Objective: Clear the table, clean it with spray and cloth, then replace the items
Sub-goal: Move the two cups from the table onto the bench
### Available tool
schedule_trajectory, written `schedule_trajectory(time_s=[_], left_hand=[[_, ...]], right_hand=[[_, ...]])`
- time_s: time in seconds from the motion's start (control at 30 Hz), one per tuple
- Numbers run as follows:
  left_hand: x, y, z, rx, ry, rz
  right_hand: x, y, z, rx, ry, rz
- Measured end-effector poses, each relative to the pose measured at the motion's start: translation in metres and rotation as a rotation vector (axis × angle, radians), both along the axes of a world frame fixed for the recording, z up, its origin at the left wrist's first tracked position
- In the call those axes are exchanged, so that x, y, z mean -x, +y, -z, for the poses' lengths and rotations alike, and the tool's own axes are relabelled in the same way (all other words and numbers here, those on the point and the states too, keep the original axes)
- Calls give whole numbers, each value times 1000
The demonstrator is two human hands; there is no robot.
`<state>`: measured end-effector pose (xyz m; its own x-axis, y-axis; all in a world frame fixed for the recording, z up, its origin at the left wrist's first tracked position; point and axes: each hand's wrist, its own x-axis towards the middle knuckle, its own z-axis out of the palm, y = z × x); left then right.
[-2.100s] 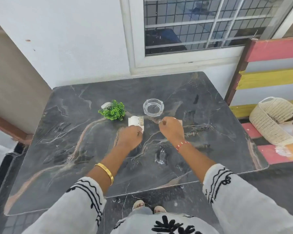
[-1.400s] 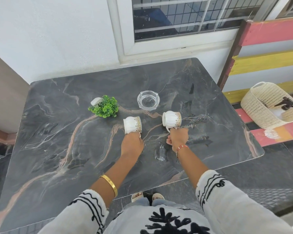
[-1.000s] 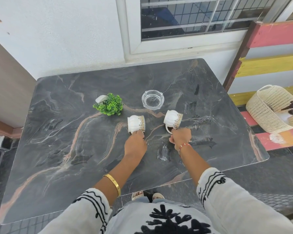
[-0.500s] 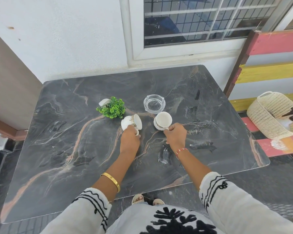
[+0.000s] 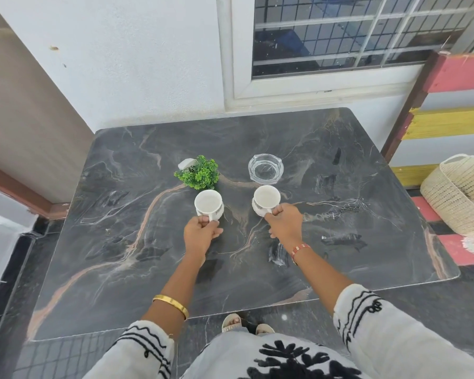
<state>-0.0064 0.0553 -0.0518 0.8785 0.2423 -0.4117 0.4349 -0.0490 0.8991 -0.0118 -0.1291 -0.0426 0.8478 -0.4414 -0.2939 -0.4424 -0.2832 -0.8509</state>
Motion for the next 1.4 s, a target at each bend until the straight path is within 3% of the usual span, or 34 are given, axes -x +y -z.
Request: schedule_trajectory(time_s=[0.1, 0.23, 0.43, 0.73, 0.93, 1.4], left_hand=[[1, -1, -3, 67, 19, -67], [5, -1, -1, -98, 10, -141], [6, 3, -2, -306, -48, 6], [13, -7, -13, -44, 25, 36], [21, -31, -19, 157, 17, 7], [67, -198, -46, 245, 1, 232]], right_hand=[[1, 7, 2, -3, 13, -33], [0, 7, 2, 84, -27, -41], [0, 7, 3, 119, 17, -108], [12, 11, -5, -309, 20, 111], [26, -1, -14, -459, -60, 254], [100, -148, -54, -382, -211, 409]])
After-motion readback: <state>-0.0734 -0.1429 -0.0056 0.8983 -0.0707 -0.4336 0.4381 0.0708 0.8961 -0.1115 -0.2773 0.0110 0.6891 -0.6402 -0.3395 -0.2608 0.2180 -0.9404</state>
